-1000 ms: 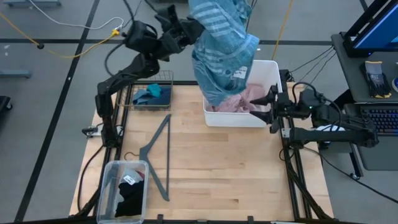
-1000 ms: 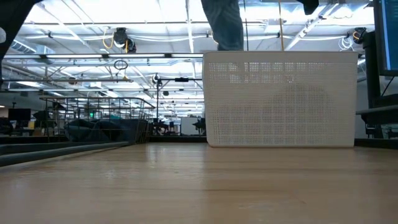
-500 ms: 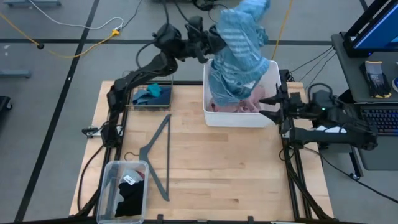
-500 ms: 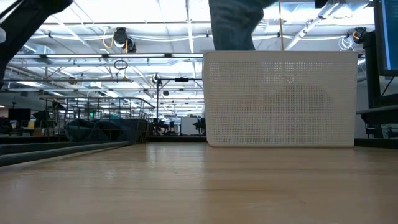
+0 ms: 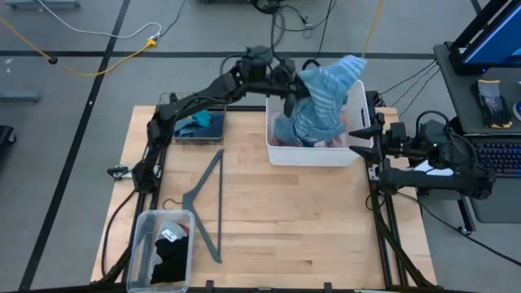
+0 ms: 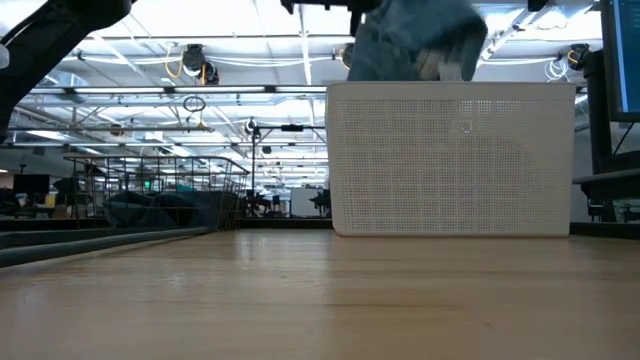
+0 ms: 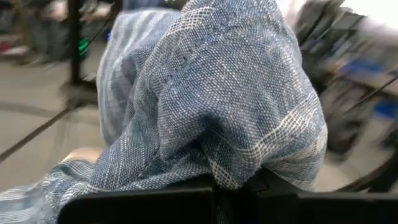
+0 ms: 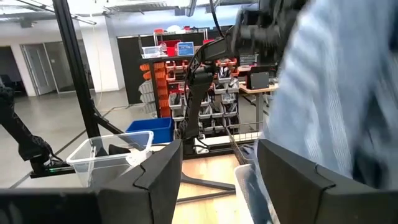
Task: Pick & Place Cloths
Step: Put the blue striped shirt into the white laundry bin
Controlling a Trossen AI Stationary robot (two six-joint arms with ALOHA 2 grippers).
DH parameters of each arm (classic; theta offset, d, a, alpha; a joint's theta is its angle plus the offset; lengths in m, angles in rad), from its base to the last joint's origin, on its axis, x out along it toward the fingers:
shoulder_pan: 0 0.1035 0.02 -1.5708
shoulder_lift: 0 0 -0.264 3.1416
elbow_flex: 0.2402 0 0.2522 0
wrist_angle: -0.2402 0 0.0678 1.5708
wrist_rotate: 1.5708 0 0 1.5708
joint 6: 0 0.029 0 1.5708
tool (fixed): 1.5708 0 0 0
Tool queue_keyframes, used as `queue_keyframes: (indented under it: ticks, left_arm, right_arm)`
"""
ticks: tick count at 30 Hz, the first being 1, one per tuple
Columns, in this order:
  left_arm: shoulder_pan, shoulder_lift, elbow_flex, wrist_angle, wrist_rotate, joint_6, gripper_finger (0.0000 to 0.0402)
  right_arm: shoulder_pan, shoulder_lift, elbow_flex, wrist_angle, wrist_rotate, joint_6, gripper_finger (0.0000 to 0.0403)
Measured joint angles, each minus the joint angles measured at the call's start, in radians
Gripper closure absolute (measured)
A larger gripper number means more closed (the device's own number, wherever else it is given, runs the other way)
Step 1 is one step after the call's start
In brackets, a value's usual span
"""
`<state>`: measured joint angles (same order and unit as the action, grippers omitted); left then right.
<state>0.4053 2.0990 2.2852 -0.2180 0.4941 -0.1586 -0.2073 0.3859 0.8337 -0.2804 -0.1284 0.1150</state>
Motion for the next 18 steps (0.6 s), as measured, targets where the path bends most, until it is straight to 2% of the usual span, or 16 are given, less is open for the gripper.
queue_keyframes:
  ticks: [6,18]
  left_arm:
    - [-0.008,0.027,0.0,-0.166,-0.189,0.134,0.0396]
    - [-0.026,0.142,0.0,-0.341,-0.181,0.139,0.039]
  right_arm:
    - [0.0,0.0,0.0,-0.001,0.0,0.0,0.0202]
    - [0.0,0.0,0.0,-0.002,-0.002,0.004,0.0202]
